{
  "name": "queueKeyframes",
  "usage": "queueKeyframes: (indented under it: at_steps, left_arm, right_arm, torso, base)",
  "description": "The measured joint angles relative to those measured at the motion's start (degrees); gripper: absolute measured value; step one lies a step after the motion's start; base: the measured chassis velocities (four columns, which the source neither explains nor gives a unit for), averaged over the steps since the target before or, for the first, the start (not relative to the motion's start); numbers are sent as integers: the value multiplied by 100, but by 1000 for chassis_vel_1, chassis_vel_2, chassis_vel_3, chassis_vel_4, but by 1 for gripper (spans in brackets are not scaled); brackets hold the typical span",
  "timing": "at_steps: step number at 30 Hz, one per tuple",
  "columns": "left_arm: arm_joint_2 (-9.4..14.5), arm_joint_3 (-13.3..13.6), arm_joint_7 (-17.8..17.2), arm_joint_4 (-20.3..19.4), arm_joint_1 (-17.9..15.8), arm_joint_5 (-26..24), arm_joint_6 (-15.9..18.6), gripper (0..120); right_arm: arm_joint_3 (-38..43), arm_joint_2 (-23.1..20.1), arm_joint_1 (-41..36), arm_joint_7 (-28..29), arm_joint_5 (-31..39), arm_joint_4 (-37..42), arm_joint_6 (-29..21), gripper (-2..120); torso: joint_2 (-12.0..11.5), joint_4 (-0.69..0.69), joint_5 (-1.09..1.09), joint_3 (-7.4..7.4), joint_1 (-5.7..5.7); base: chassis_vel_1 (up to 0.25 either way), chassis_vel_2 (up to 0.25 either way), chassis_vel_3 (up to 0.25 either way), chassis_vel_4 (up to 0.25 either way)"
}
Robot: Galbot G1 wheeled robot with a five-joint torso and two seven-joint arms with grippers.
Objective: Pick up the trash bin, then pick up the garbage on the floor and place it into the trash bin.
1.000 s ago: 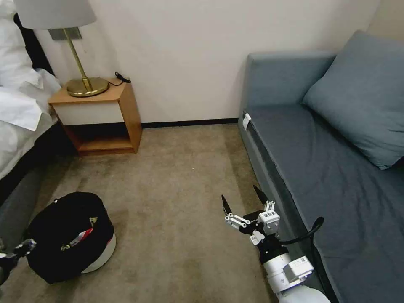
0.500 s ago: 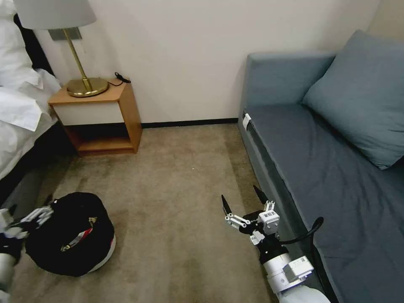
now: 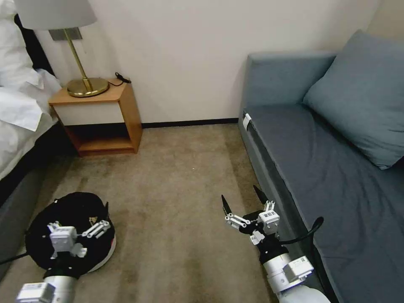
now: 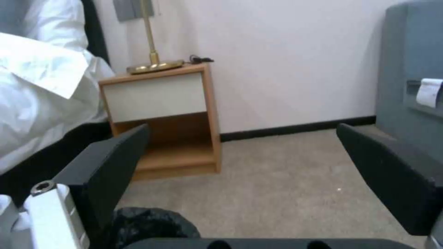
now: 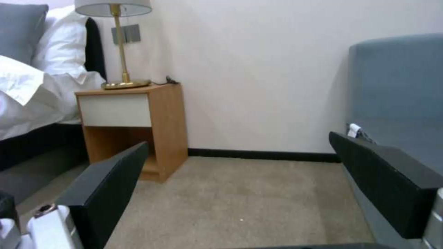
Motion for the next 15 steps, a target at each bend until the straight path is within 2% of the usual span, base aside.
queueKeyframes:
  at_steps: [15]
  left_arm:
    - [13, -28, -20, 18, -16, -30, 52, 100]
  right_arm:
    - [0, 0, 0, 0, 0, 0, 0, 100]
  torso:
    - [0, 0, 0, 0, 0]
  base:
    - [0, 0, 0, 0]
